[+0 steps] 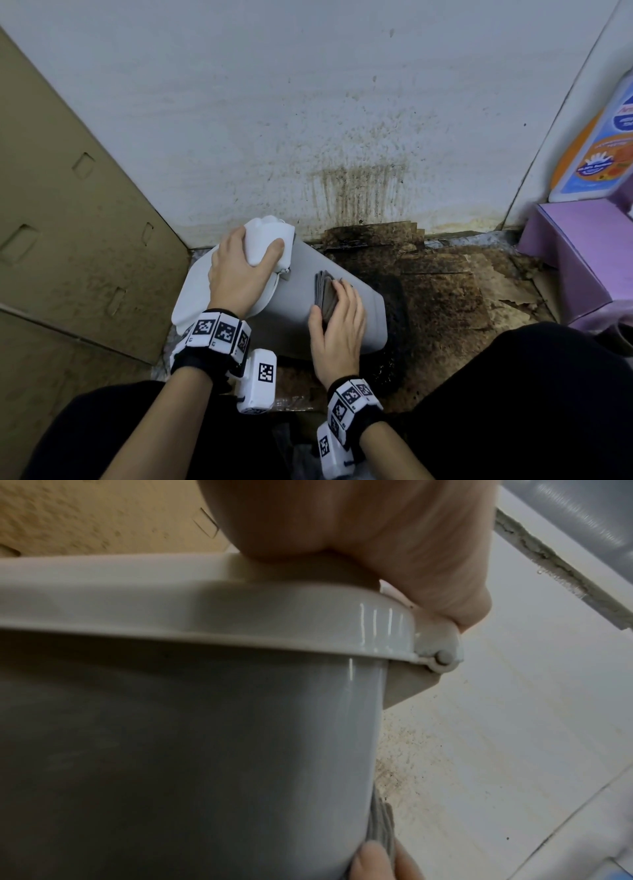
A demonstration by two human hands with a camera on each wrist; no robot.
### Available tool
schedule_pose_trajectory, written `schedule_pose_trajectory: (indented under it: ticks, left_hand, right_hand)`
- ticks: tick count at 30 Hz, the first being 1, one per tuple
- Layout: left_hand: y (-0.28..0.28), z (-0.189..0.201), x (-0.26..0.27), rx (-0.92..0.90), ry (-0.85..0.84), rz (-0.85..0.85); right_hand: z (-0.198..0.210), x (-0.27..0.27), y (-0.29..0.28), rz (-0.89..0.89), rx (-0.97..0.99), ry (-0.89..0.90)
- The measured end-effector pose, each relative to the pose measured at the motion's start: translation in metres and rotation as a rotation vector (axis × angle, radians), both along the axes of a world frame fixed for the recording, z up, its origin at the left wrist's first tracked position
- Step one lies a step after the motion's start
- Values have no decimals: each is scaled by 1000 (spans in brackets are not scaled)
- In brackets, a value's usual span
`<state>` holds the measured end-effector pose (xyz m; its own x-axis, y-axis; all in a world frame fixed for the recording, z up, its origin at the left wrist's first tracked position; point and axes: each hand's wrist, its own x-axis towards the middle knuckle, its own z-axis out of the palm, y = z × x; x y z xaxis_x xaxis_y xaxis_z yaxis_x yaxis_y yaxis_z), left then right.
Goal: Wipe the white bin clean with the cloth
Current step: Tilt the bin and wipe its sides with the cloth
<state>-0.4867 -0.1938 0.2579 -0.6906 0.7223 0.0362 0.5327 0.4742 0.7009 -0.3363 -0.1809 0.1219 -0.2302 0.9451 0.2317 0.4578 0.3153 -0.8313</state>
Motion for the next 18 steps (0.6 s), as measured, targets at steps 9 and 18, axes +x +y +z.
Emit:
schedule_pose_trajectory:
  ticks: [9, 18]
  left_hand:
    - [1, -1, -3, 6, -16, 12]
    - [1, 0, -1, -26, 23, -2]
  right_hand:
    - [-27, 16, 11, 69, -226, 202]
    - [5, -12, -3, 81, -202, 266]
